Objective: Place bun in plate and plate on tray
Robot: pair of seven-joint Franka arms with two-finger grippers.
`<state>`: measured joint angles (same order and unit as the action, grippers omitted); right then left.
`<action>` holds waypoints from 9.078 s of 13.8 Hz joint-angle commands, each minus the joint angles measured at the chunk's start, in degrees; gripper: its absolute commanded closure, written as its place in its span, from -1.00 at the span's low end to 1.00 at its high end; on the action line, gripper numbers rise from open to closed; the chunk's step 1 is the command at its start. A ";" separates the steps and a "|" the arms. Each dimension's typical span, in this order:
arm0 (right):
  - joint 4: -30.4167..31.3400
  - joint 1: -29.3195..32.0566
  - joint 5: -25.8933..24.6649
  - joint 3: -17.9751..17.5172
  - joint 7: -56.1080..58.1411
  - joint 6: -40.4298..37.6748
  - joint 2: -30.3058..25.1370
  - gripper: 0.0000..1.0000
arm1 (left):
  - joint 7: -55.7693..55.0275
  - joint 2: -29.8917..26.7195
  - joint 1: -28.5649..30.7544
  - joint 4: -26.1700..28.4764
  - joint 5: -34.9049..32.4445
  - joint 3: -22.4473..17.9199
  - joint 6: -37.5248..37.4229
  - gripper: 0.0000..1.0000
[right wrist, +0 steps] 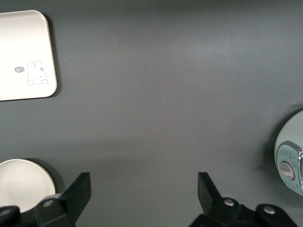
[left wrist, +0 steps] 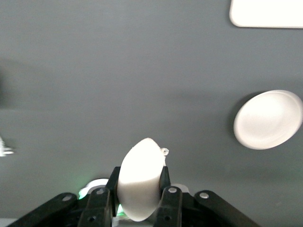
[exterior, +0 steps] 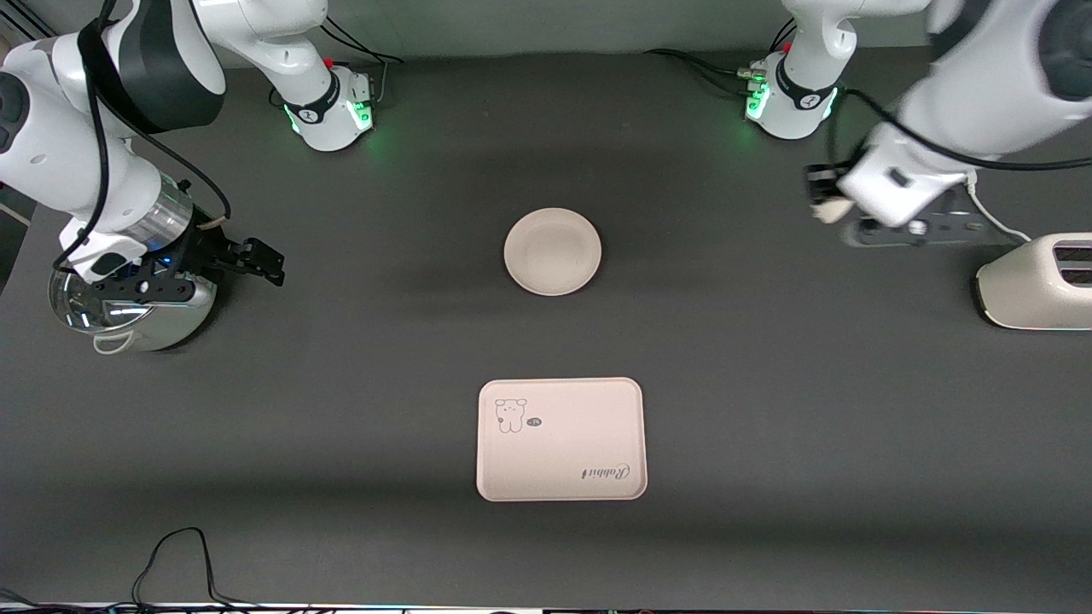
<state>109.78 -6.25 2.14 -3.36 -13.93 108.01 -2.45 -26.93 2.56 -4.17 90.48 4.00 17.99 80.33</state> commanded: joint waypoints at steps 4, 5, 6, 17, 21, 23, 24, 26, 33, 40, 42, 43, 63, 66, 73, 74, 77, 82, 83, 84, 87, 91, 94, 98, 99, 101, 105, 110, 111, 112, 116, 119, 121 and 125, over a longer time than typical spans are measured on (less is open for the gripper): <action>2.45 -1.57 2.51 0.55 -1.19 3.60 -0.27 -1.00 | -34.47 10.79 -8.63 -2.06 -1.36 14.53 16.76 0.29; 2.98 -1.66 2.52 0.46 -1.10 4.66 -0.10 -1.00 | -37.64 12.72 -11.88 -1.80 -2.41 14.53 19.05 0.29; 3.07 -1.75 2.52 0.46 -1.18 5.45 0.43 -1.00 | -40.46 14.48 -14.61 -1.62 -4.42 14.53 20.64 0.29; 6.23 -6.67 2.78 0.20 -1.18 13.37 6.14 -1.00 | -56.30 39.01 -23.25 5.85 -23.94 13.91 45.87 0.27; 13.06 -7.20 2.87 -1.91 -1.10 21.07 5.88 -1.00 | -56.83 39.37 -23.17 6.20 -24.39 13.47 46.76 -0.98; 16.77 -7.20 2.78 -2.79 -1.10 25.92 5.71 -1.00 | -56.83 39.11 -23.08 6.20 -24.39 13.47 46.41 -1.00; 16.95 -7.46 2.78 -3.06 -1.10 25.94 5.79 -1.00 | -56.83 38.84 -22.82 6.03 -24.39 13.47 45.54 -1.00; 17.39 -10.09 2.78 -3.23 -3.71 26.28 6.14 -1.00 | -56.31 36.66 -21.68 6.03 -24.31 13.65 42.74 -1.00; 20.30 -20.80 1.30 -3.32 -16.97 35.77 12.81 -1.00 | -32.12 20.32 -9.73 5.58 -17.65 10.08 25.78 -1.00; 20.12 -28.72 -0.12 -4.11 -27.02 44.92 21.35 -1.00 | 2.90 6.77 -10.25 6.46 -8.13 -16.74 18.37 -1.00; 20.29 -30.57 -0.03 -4.11 -27.64 45.53 21.96 -0.93 | 9.32 4.49 -8.32 7.78 -8.13 -19.73 18.28 -1.00; 20.21 -31.19 -0.12 -4.11 -29.90 46.49 23.01 -0.93 | 12.31 3.78 -6.57 8.22 -8.05 -20.36 18.28 -1.00; 17.58 -32.25 0.67 -3.76 -31.86 45.47 22.50 1.00 | 21.04 0.26 3.55 4.27 -5.15 -20.10 12.75 -1.00; 10.56 -30.76 2.85 -3.94 -32.04 34.67 20.74 1.00 | 20.95 0.34 3.20 3.48 -5.15 -20.10 12.57 -1.00; -9.81 -24.44 5.16 -4.02 -31.07 22.00 22.31 1.00 | 21.04 0.26 3.29 2.33 -5.15 -20.01 9.76 -1.00; -12.98 -23.56 5.15 -4.02 -30.89 21.02 23.27 1.00 | 21.04 0.26 3.20 2.25 -5.15 -20.01 9.41 -1.00; -21.25 -18.21 5.24 -5.59 -26.25 20.57 27.75 1.00 | 21.13 0.17 2.85 2.25 -5.15 -19.84 9.23 -1.00; -35.77 -11.68 1.57 -12.99 -22.90 21.01 43.82 1.00 | 21.13 0.26 2.76 1.02 -5.32 -19.84 6.78 -1.00; -36.82 -11.68 -0.97 -12.99 -23.07 21.45 46.37 1.00 | 21.04 0.34 2.67 0.93 -5.32 -19.84 6.77 -1.00; -38.05 -11.68 -1.69 -12.99 -22.98 22.93 48.49 1.00 | 20.95 0.34 2.67 0.93 -5.32 -19.84 6.94 -1.00; -38.42 -11.68 -1.96 -12.73 -23.07 28.55 53.41 1.00 | 20.86 0.52 2.67 0.93 -5.15 -19.84 7.65 -1.00; -38.42 -11.68 -3.81 -12.03 -23.16 32.35 57.03 1.00 | 20.86 0.34 2.67 0.93 -5.23 -19.84 6.95 -1.00; -38.33 -11.68 -3.90 -11.50 -23.25 35.25 58.96 1.00 | 20.95 0.43 2.50 0.84 -5.15 -19.75 7.12 -1.00; -38.33 -11.77 -3.90 -11.41 -23.33 35.34 59.49 0.73 | 20.95 0.43 2.59 0.75 -5.15 -18.96 7.12 -1.00; -38.33 -11.94 -3.90 -11.32 -23.42 35.34 59.49 0.07 | 20.95 0.52 2.50 0.75 -5.23 -18.87 7.56 -1.00; -38.33 -12.21 -4.51 -11.32 -23.51 35.34 59.15 -1.00 | 20.86 0.61 1.98 0.75 -5.23 -18.87 7.74 -1.00; -37.89 -11.51 -8.91 -11.50 -23.60 33.77 54.77 -1.00 | 20.86 0.26 1.71 0.75 -5.23 -18.87 7.39 -1.00; -34.12 -9.93 -8.56 -11.41 -23.16 24.45 43.18 -1.00 | 20.77 0.08 1.62 1.10 -5.15 -18.78 7.56 -1.00; -32.89 -8.71 -8.21 -11.49 -23.16 23.31 40.01 -1.00 | 20.77 -0.09 1.71 1.10 -5.15 -18.78 7.30 -1.00; -31.31 -7.56 -8.12 -11.50 -23.07 20.60 36.68 -1.00 | 20.77 -0.62 1.71 1.28 -5.15 -18.87 7.21 -1.00; -25.60 -3.26 -7.77 -11.23 -21.24 11.81 24.89 -1.00 | 20.77 -0.97 1.79 1.54 -5.15 -18.87 7.30 -1.00; -23.57 -1.22 -0.41 -6.78 -12.29 2.06 16.81 -1.00 | 20.77 -1.24 1.80 1.54 -5.15 -18.87 6.69 -1.00; -18.85 -1.57 1.29 -1.41 -4.13 -3.40 10.57 -1.00 | 20.86 -1.68 1.71 1.54 -5.32 -18.96 5.46 -1.00; 0.04 -2.36 1.20 5.81 -1.71 -0.88 -3.49 -1.00 | 20.86 -1.68 1.71 1.19 -5.58 -18.96 5.36 -1.00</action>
<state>97.77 -7.64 2.41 0.98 -16.57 103.74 2.94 -6.53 1.98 -1.93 91.55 -1.41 -0.49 86.66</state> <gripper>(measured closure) 0.000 0.000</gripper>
